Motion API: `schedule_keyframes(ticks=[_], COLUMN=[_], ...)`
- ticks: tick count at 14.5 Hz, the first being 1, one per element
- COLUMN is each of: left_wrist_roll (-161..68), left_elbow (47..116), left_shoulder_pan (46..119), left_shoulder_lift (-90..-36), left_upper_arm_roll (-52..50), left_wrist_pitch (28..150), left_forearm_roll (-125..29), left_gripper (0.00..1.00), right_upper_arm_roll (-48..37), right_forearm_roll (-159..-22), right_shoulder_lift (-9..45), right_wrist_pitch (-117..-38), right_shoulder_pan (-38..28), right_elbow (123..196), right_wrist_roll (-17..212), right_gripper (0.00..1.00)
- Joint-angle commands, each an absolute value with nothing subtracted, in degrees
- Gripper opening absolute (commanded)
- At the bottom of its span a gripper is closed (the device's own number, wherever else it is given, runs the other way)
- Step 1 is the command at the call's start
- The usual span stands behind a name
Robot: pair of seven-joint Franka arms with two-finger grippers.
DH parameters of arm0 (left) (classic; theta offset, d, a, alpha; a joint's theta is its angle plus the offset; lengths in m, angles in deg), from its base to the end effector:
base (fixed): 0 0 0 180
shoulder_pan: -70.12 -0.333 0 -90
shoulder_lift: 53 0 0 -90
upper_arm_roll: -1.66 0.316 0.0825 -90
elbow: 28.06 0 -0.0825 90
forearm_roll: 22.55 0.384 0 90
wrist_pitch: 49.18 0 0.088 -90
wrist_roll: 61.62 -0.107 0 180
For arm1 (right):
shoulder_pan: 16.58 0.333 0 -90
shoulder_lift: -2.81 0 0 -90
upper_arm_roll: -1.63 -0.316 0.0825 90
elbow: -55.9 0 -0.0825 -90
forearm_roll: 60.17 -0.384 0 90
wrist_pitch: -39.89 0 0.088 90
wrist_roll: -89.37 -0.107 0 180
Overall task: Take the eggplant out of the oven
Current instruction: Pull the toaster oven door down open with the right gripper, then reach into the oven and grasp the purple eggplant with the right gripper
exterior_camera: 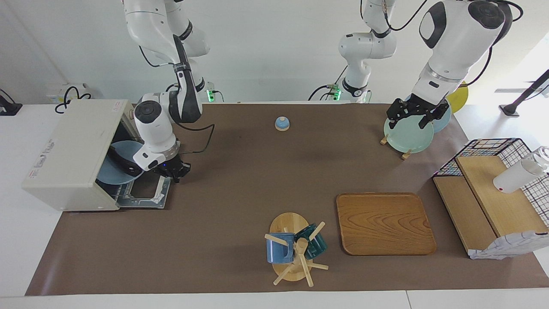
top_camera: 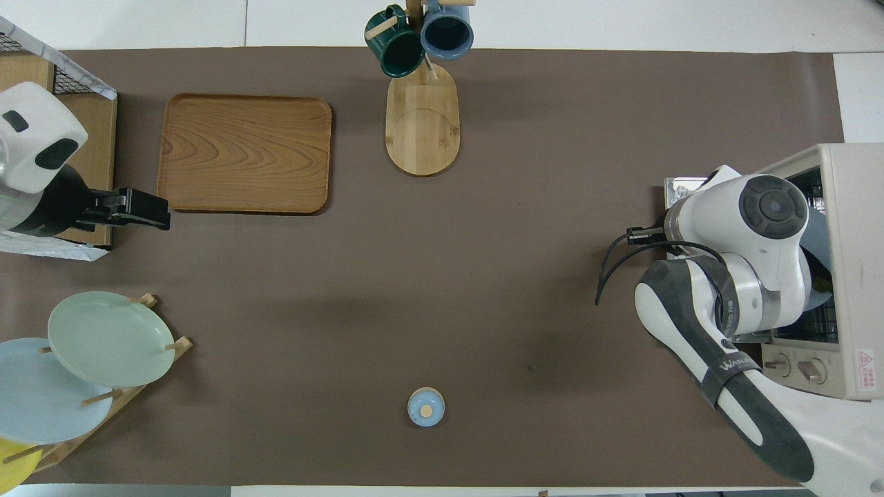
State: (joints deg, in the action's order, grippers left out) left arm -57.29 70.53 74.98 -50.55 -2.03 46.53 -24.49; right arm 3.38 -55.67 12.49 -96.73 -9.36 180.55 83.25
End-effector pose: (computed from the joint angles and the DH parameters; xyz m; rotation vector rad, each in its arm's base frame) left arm 0.5401 -0.0852 0.5855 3.1098 -0.1090 -0.0171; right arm 0.5565 0.0527 0.3180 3.0841 0.0697 0.0706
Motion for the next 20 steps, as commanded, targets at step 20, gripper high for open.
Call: schedule_keyframes(ticks=[20], left_wrist_roll=[-47.47], left_elbow=[73.97], left_shoulder_pan=[82.25], left_shoulder_lift=[-50.80], left_upper_arm_roll=[-2.73], left_wrist_pitch=[50.92], left_forearm_roll=[-29.58], left_gripper=[1.00], right_upper_arm_roll=[4.09], right_forearm_roll=[-45.49], right_shoulder_lift=[2.46], right_wrist_pitch=[-79.10], right_shoulder_pan=[-15.96], right_elbow=[181.49], right_wrist_roll=[86.74], right_gripper=[0.34])
